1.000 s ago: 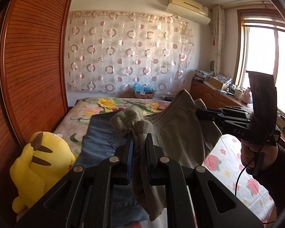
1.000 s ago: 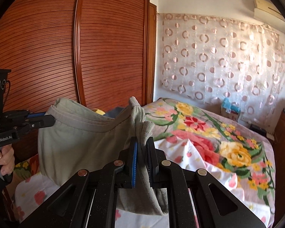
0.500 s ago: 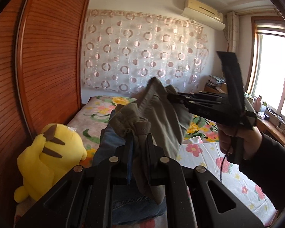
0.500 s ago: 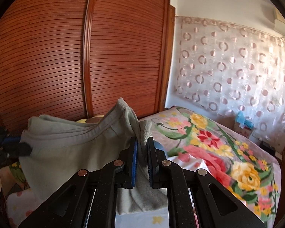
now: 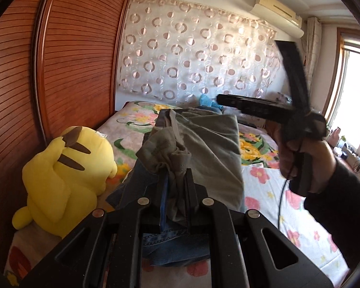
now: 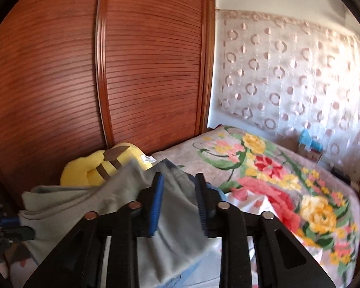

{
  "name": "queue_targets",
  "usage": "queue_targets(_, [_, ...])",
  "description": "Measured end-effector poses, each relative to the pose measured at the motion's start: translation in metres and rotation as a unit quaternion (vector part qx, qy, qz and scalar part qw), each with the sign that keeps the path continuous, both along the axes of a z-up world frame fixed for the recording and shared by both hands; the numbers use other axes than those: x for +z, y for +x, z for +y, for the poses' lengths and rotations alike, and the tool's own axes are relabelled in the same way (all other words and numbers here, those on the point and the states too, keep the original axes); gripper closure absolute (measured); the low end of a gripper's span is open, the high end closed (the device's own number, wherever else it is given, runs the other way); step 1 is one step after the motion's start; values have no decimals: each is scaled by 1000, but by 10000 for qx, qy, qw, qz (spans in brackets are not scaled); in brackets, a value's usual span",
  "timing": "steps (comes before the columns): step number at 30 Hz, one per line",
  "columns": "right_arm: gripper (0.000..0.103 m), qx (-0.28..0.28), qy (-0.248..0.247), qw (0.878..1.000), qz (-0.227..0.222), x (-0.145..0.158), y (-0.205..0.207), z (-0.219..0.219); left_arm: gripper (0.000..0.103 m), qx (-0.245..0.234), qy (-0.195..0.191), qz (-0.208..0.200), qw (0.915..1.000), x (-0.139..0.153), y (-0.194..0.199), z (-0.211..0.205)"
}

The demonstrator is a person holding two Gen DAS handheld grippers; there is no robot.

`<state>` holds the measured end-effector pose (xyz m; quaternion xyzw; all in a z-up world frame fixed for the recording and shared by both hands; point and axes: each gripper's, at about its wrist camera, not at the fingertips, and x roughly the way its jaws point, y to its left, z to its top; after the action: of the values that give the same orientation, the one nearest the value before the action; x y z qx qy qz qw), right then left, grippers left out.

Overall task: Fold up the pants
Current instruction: 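Lower the pants onto the folded blue jeans and open both tools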

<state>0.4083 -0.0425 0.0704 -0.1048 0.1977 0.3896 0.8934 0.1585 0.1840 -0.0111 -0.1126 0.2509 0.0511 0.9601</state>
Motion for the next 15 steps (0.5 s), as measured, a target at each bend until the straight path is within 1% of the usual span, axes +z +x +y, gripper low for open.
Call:
queue_targets(2, [74, 37, 17, 10000, 33, -3, -5, -9, 91, 24, -15, -6, 10000, -2, -1, 1])
queue_targets(6, [74, 237, -118, 9993, 279, -17, -4, -17, 91, 87, -45, 30, 9999, -6, -3, 5])
queue_targets(9, [74, 48, -302, 9990, 329, -26, 5, -17, 91, 140, -44, 75, 9999, -9, -4, 6])
queue_targets(11, [74, -78, -325, 9987, 379, -27, 14, -14, 91, 163, -68, 127, 9998, -14, -6, 7])
queue_targets(15, [74, -86, -362, 9984, 420, -23, 19, 0, 91, 202, -65, 199, 9996, -19, -8, 7])
